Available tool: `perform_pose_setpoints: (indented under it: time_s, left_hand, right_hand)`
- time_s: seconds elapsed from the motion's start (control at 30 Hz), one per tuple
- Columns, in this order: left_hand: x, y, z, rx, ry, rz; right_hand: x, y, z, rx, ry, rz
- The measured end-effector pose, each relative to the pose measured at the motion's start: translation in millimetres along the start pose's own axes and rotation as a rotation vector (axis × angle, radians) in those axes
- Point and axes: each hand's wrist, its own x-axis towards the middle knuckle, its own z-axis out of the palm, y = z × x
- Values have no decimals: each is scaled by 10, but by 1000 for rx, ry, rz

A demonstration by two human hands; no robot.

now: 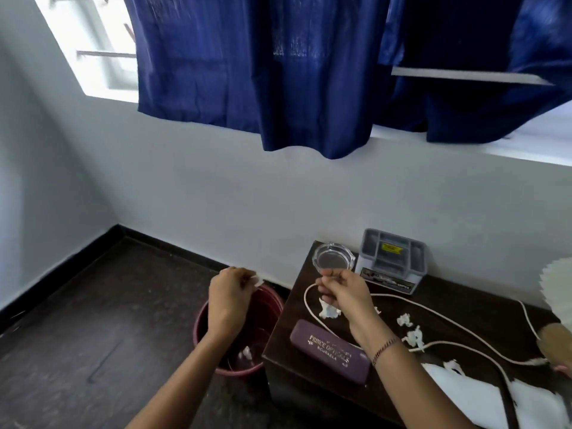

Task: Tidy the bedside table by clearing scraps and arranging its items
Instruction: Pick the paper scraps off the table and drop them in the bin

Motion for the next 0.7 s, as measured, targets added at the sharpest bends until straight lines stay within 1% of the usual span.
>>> perform_pose_setpoints:
  time_s: [0.07,0.2,0.27,0.37,0.53,0.7]
  left_hand:
    - [68,-196,8,7,11,-60]
    - [169,-560,96,2,-53,-189]
    - [211,-697,124,12,-100,-262]
    - [211,-843,185,-68,-142,-359]
    - [154,-842,323,-149,-200,-400]
    - [178,-588,467,-214,-220,-377]
  right_hand:
    - [53,93,-74,-102,45,-35]
    - [217,251,-209,-312,114,-84]
    - [288,307,-243,-480,125,-131]
    - [352,395,-244,-677,101,-225]
    - [385,577,-139,-937,64,-357]
    - [411,724,-75,-1110,80,-346]
